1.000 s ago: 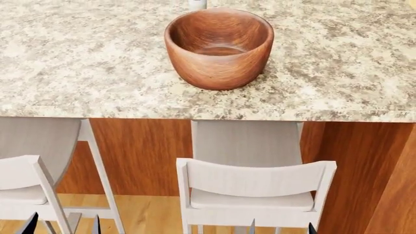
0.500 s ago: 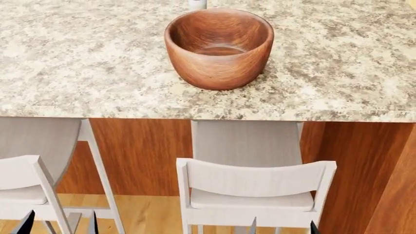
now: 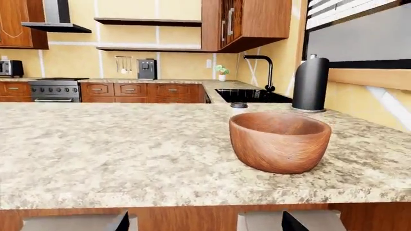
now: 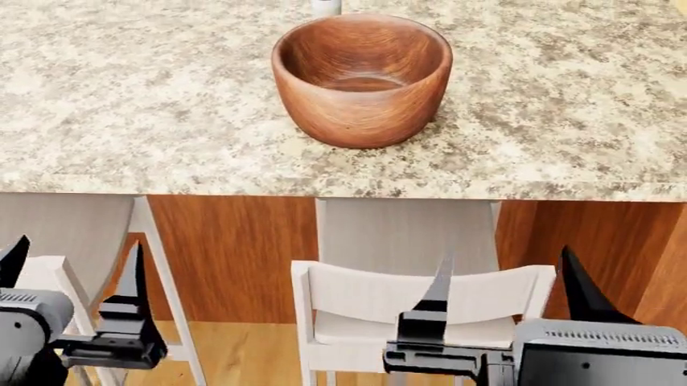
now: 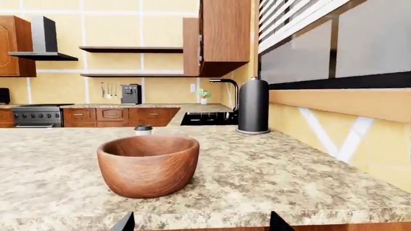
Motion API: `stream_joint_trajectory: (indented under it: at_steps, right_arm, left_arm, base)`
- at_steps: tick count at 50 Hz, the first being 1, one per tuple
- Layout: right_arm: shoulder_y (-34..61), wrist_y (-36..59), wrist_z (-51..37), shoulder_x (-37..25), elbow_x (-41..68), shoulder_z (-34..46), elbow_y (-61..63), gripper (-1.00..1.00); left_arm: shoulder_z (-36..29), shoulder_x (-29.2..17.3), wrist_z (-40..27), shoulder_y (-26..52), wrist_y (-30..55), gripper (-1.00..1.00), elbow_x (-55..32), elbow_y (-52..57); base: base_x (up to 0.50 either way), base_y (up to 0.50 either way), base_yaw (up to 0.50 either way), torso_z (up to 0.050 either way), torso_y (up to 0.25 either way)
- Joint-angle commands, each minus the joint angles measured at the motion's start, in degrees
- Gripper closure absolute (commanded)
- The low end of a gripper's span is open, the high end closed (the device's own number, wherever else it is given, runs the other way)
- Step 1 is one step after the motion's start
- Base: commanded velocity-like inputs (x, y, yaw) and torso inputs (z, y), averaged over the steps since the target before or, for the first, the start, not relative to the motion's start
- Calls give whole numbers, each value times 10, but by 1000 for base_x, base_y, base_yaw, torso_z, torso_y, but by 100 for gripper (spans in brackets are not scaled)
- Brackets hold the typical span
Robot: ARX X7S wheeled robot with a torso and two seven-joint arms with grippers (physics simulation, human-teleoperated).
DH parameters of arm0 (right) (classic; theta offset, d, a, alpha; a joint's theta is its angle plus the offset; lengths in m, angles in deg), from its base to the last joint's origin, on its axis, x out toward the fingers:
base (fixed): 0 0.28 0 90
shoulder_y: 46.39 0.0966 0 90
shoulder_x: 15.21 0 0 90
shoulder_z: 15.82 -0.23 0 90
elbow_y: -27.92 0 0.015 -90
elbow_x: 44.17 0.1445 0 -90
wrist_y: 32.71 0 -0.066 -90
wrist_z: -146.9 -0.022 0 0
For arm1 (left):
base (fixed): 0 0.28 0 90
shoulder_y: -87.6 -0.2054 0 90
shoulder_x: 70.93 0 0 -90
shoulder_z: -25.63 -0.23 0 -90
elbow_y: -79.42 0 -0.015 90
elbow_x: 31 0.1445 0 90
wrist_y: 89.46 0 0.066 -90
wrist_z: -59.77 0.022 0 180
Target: Place the cup inside the bowl on the dining table and move the bowl to any counter.
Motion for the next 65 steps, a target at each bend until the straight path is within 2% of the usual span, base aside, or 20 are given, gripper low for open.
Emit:
stream_joint_trajectory:
  at_steps: [1, 3, 4, 6, 11, 13, 19, 21, 28, 39, 44, 51, 54, 65]
  right_arm:
    - [126, 142, -11, -51, 82, -41, 81, -100]
    - [152, 152, 1, -55, 96, -48, 57, -100]
    - [173, 163, 7, -60, 112, -58, 46, -100]
    - [202, 174, 17, -64, 125, -65, 28, -100]
    - [284, 201, 47, -60, 152, -64, -37, -100]
    - [308, 216, 57, -56, 182, -75, -51, -100]
    - [390, 273, 70, -67, 235, -86, -78, -100]
    - [409, 285, 77, -76, 235, -80, -82, -100]
    - [432, 304, 85, -87, 228, -63, -105, -100]
    - [414, 324, 59, -81, 257, -77, -88, -100]
    - [411, 330, 55, -85, 253, -69, -83, -100]
    - [407, 336, 42, -77, 271, -84, -87, -100]
    - [408, 339, 37, -77, 272, -85, -87, -100]
    - [404, 325, 32, -77, 255, -81, -83, -100]
  left_arm:
    - [44, -44, -40, 155, 203, -100, -147, 103]
    - [78, -42, -41, 171, 213, -100, -195, 90]
    - [68, -59, -47, 208, 248, -100, -203, 96]
    - [112, -55, -53, 230, 254, -100, -265, 81]
    - [111, -67, -52, 349, 315, -100, -322, 28]
    - [88, -76, -46, 385, 345, -100, -327, 15]
    - [113, -88, -59, 457, 379, -100, -377, -31]
    - [126, -91, -63, 478, 388, -100, -399, -52]
    - [97, -89, -29, 552, 408, -100, -391, -114]
    - [72, -84, 3, 608, 415, -100, -377, -181]
    - [68, -83, 6, 605, 417, -100, -380, -188]
    - [96, -97, -22, 583, 428, -100, -419, -170]
    - [96, -95, -21, 561, 418, -100, -414, -166]
    - [94, -101, -15, 565, 416, -100, -419, -166]
  base:
    - [0, 0, 0, 0, 0]
    - [0, 0, 0, 0, 0]
    - [0, 0, 0, 0, 0]
    - [0, 0, 0, 0, 0]
    - [0, 0, 0, 0, 0]
    - [0, 0, 0, 0, 0]
    - [0, 0, 0, 0, 0]
    - [0, 0, 0, 0, 0]
    - [0, 0, 0, 0, 0]
    - [0, 0, 0, 0, 0]
    - [0, 0, 0, 0, 0]
    - [59, 0, 0, 0, 0]
    - [344, -1, 0, 0, 0]
    - [488, -1, 0, 0, 0]
